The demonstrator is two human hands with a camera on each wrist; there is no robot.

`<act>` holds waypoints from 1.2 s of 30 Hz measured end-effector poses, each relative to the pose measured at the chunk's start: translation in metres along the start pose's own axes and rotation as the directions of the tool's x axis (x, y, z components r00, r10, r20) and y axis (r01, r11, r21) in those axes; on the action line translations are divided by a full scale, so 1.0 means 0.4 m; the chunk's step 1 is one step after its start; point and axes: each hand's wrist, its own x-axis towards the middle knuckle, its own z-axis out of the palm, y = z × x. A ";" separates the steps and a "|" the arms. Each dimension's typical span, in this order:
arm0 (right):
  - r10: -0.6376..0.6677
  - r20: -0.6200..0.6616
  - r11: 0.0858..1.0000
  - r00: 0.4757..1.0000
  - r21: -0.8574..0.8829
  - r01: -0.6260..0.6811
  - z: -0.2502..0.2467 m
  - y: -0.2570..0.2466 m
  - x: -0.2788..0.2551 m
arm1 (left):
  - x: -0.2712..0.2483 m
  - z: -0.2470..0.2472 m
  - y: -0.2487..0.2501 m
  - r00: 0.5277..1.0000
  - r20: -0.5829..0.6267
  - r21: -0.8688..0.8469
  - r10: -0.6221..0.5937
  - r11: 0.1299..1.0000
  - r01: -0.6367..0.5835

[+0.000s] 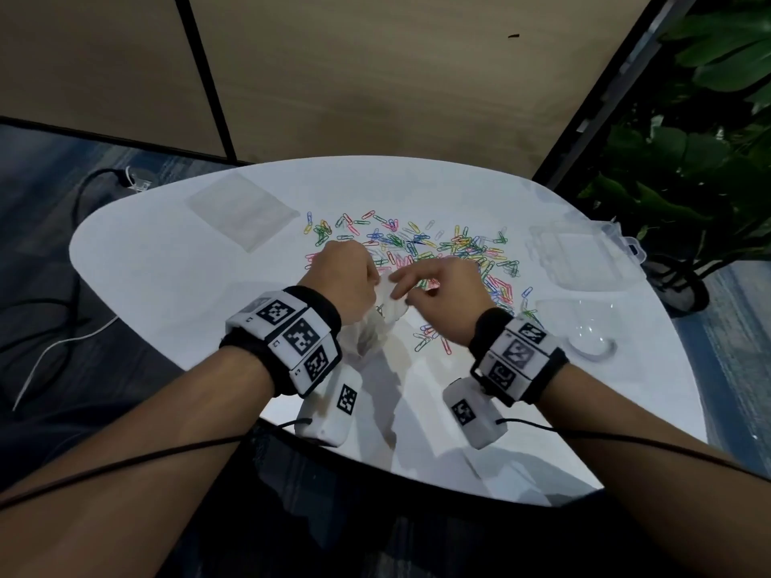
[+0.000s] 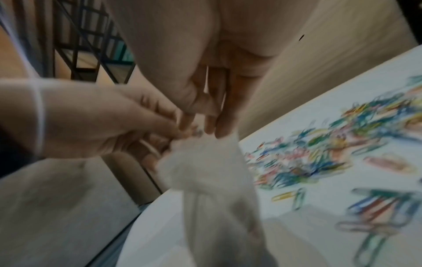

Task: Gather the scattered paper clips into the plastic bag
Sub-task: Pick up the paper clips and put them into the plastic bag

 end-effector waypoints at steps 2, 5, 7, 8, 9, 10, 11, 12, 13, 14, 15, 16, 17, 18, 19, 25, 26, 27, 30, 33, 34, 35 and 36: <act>-0.083 -0.075 0.992 0.994 -0.098 0.076 -0.041 0.052 0.001 | 0.003 -0.009 -0.006 1.000 0.001 -0.013 -0.019 1.000 0.019; -0.139 0.181 0.869 0.974 -0.450 0.207 -0.055 0.148 -0.017 | 0.000 -0.016 -0.006 0.999 0.013 -0.018 -0.042 0.999 0.043; -0.010 0.448 0.747 0.894 -0.591 0.305 -0.018 0.200 -0.052 | -0.004 -0.014 0.000 0.999 0.021 -0.002 -0.042 0.999 0.042; 0.020 0.528 0.692 0.849 -0.620 0.370 0.009 0.220 -0.069 | -0.005 -0.013 0.003 0.999 0.022 0.014 -0.039 0.999 0.038; 0.020 0.576 0.637 0.817 -0.637 0.434 0.034 0.235 -0.082 | -0.005 -0.012 0.005 0.999 0.020 0.032 -0.034 0.999 0.034; 0.018 0.603 0.589 0.798 -0.651 0.478 0.056 0.249 -0.093 | -0.004 -0.011 0.007 0.999 0.020 0.046 -0.032 0.998 0.031; 0.026 0.607 0.558 0.794 -0.668 0.492 0.069 0.264 -0.100 | -0.002 -0.009 0.009 0.999 0.023 0.051 -0.034 0.998 0.032; 0.038 0.590 0.542 0.806 -0.690 0.480 0.070 0.279 -0.102 | -0.001 -0.007 0.012 0.999 0.027 0.054 -0.033 0.998 0.032; 0.062 0.557 0.531 0.828 -0.721 0.445 0.061 0.290 -0.100 | 0.000 -0.007 0.015 0.999 0.030 0.062 -0.031 0.998 0.029; 0.105 0.514 0.518 0.851 -0.759 0.395 0.047 0.300 -0.097 | 0.001 -0.007 0.018 0.999 0.033 0.074 -0.031 0.997 0.028; 0.165 0.471 0.508 0.867 -0.793 0.335 0.032 0.313 -0.096 | 0.001 -0.007 0.019 0.999 0.035 0.085 -0.033 0.996 0.029; 0.220 0.425 0.503 0.878 -0.821 0.271 0.016 0.325 -0.094 | 0.001 -0.008 0.018 0.999 0.035 0.092 -0.034 0.995 0.030; 0.261 0.378 0.501 0.888 -0.839 0.210 0.002 0.341 -0.092 | 0.002 -0.008 0.017 0.999 0.034 0.098 -0.033 0.995 0.030; 0.291 0.336 0.510 0.896 -0.847 0.152 -0.008 0.359 -0.092 | 0.002 -0.010 0.017 0.999 0.036 0.105 -0.032 0.994 0.028; 0.316 0.302 0.529 0.900 -0.843 0.097 -0.015 0.373 -0.092 | 0.003 -0.010 0.016 0.999 0.039 0.111 -0.032 0.993 0.027; 0.176 0.241 0.632 0.954 -0.771 0.078 -0.004 0.404 -0.065 | -0.003 -0.005 0.022 0.998 0.059 0.134 -0.023 0.991 0.014; 0.136 0.220 0.632 0.966 -0.770 0.087 -0.003 0.396 -0.061 | -0.006 -0.003 0.024 0.998 0.061 0.145 -0.020 0.989 0.011; 0.117 0.206 0.632 0.971 -0.770 0.087 -0.004 0.384 -0.058 | -0.009 0.000 0.026 0.998 0.065 0.156 -0.016 0.988 0.005; 0.166 0.204 0.642 0.965 -0.765 0.051 -0.025 0.348 -0.041 | -0.017 0.005 0.029 0.996 0.085 0.187 0.002 0.982 -0.018; 0.223 0.102 0.717 0.970 -0.691 -0.092 -0.062 0.314 -0.024 | -0.015 0.005 0.029 0.995 0.100 0.203 0.013 0.979 -0.033; 0.242 0.040 0.763 0.969 -0.625 -0.164 -0.075 0.303 -0.022 | -0.013 0.005 0.029 0.994 0.106 0.202 0.010 0.979 -0.032; 0.258 -0.020 0.802 0.966 -0.554 -0.225 -0.088 0.289 -0.019 | -0.013 0.006 0.029 0.994 0.109 0.199 0.007 0.980 -0.029; 0.272 -0.076 0.832 0.959 -0.482 -0.274 -0.099 0.276 -0.016 | -0.013 0.008 0.031 0.994 0.111 0.197 0.005 0.980 -0.027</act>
